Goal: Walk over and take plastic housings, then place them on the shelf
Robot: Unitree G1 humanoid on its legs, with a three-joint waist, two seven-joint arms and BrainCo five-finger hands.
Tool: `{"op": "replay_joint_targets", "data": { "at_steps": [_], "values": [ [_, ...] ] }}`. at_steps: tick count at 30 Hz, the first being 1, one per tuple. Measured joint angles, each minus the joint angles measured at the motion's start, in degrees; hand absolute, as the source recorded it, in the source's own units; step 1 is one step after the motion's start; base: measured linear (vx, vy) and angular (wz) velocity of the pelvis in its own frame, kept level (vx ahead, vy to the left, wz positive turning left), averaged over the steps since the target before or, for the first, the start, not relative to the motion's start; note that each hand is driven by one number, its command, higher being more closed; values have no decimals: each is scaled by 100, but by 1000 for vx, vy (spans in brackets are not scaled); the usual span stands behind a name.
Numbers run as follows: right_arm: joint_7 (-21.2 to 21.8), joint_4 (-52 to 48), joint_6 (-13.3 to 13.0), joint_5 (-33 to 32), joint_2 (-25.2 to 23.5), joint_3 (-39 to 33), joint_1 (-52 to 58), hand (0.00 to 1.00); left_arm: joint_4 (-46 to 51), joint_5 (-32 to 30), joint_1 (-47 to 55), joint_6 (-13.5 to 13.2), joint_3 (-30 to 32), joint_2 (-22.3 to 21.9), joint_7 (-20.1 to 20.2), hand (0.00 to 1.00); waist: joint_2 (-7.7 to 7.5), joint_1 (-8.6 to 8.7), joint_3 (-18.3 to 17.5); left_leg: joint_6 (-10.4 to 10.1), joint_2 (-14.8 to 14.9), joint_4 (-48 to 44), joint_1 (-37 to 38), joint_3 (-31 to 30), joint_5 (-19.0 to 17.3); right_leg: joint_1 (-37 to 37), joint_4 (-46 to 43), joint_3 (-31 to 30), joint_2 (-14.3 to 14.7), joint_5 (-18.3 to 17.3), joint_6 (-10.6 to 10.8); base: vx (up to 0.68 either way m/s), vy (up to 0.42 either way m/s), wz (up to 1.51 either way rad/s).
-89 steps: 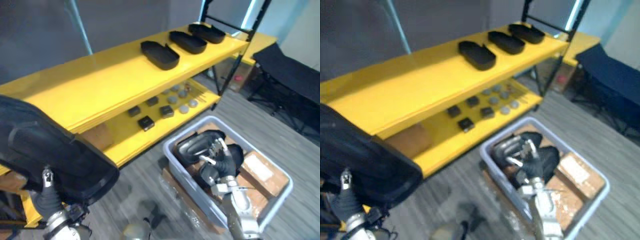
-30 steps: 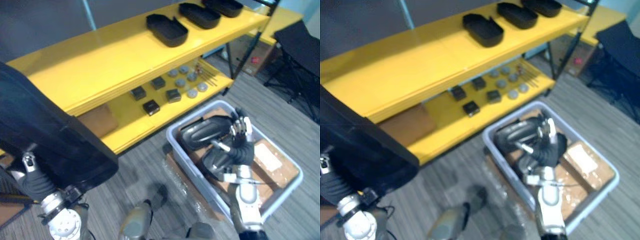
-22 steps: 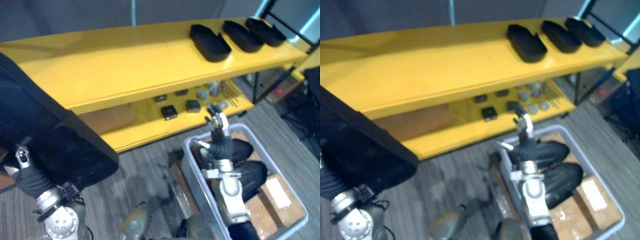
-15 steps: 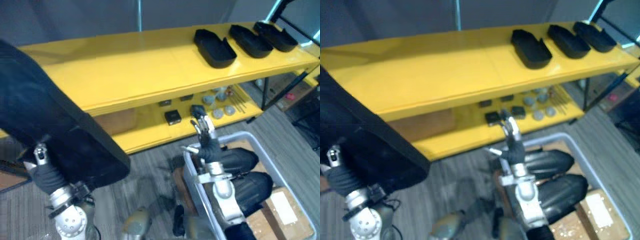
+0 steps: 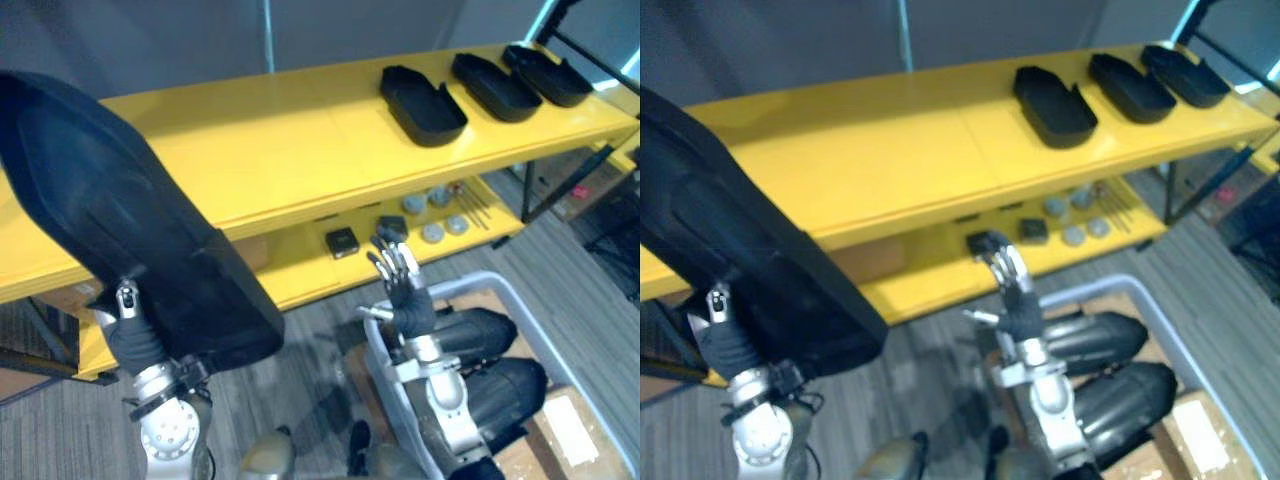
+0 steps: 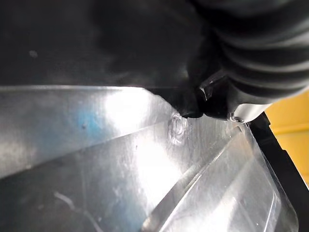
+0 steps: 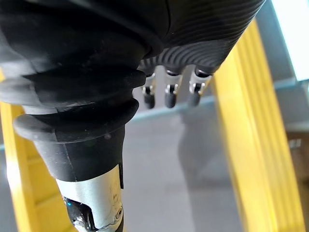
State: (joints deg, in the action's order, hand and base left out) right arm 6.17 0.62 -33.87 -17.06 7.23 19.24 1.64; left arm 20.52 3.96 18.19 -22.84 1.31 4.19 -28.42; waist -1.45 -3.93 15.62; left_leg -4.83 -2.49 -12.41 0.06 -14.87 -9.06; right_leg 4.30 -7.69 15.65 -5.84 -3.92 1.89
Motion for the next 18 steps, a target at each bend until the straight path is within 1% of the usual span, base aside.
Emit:
{"op": "replay_joint_targets", "data": {
  "at_steps": [1, 2, 3, 4, 5, 6, 7, 8, 9, 10, 12, 15, 17, 18],
  "values": [
    [-2, 1, 19, 24, 14, -17, -37, 0, -39, 1, 17, 67, -30, 0, 42, 100, 11, 25, 4, -17, -26, 29, 2, 176, 116, 147, -88, 304, -95, -107, 0, -13, -20, 141],
    [-20, -1, 53, 186, 19, -87, -47, 0, -77, 45, 35, 97, -23, 5, 145, 100, 14, 27, 5, 26, -42, 68, 19, 452, 249, 303, -174, 546, -164, -220, -8, -20, -17, 137],
    [-25, -1, 72, 247, 36, -130, -39, 0, -109, 92, 50, 105, -17, 6, 223, 100, 16, 24, 5, 39, -45, 103, 31, 598, 308, 375, -216, 648, -204, -275, 1, -44, -1, 123],
    [-29, -7, 127, 353, 39, -214, -36, 0, -166, 262, 76, 120, -17, 7, 383, 100, 23, 7, 1, 136, -51, 225, 78, 769, 400, 453, -331, 812, -265, -410, 7, -87, 6, 92],
    [-43, -15, 169, 470, 41, -291, -46, 0, -221, 414, 148, 123, -14, -5, 528, 100, 62, -71, -19, 199, -67, 350, 97, 757, 445, 446, -401, 878, -312, -522, 17, -82, 9, 75],
    [-56, -19, 171, 514, 42, -318, -41, 0, -263, 479, 181, 126, 3, -4, 604, 100, 93, -81, -37, 218, -58, 390, 91, 781, 437, 444, -419, 913, -321, -562, 26, -124, -10, 48],
    [-116, -33, 172, 626, 44, -376, -21, 0, -305, 514, 213, 171, 52, -4, 718, 100, 127, -57, -46, 246, 58, 445, 66, 1100, 441, 440, -433, 911, -323, -607, 91, -84, -18, 34],
    [-136, -32, 175, 671, 57, -405, -15, 0, -322, 514, 214, 178, 55, -4, 769, 100, 144, -37, -50, 262, 117, 466, 58, 1270, 469, 420, -449, 884, -322, -623, 98, -73, 47, -61],
    [-139, -46, 178, 648, 142, -514, -12, 0, -337, 485, 219, 187, 11, -21, 1147, 100, 281, 24, -165, 286, 228, 551, 79, 1859, 615, -37, -545, 22, -222, -529, 60, 15, 73, -110],
    [-123, -101, 178, 554, 139, -511, -15, 0, -337, 452, 185, 199, 10, -17, 1152, 100, 274, 80, -166, 294, 269, 440, 19, 2029, 550, -134, -521, -162, -180, -477, 61, 48, 84, -127],
    [-118, -236, 178, 518, 134, -511, 3, 0, -339, 452, 130, 249, 10, -16, 1148, 100, 256, 186, -163, 301, 297, 352, -25, 2109, 499, -197, -446, -288, -137, -381, 112, 57, 20, -50],
    [-131, -307, 173, 448, 87, -512, 100, 0, -339, 444, 22, 272, 6, -17, 1104, 100, 252, 205, -162, 327, 300, 390, -3, 2079, 482, -284, -360, -506, -108, -268, 126, 51, 9, -39],
    [-148, -301, 174, 437, 56, -526, 280, 0, -390, 393, -56, 269, -12, -12, 1017, 100, 256, 313, -156, 327, 285, 459, -7, 2060, 482, -308, -275, -549, -105, -212, 151, 29, 18, -13],
    [-145, -298, 175, 436, 46, -527, 320, 0, -403, 386, -61, 269, -20, -11, 978, 100, 255, 335, -156, 327, 282, 465, -6, 2064, 482, -305, -255, -552, -106, -198, 159, 25, 32, -3]
  ]
}}
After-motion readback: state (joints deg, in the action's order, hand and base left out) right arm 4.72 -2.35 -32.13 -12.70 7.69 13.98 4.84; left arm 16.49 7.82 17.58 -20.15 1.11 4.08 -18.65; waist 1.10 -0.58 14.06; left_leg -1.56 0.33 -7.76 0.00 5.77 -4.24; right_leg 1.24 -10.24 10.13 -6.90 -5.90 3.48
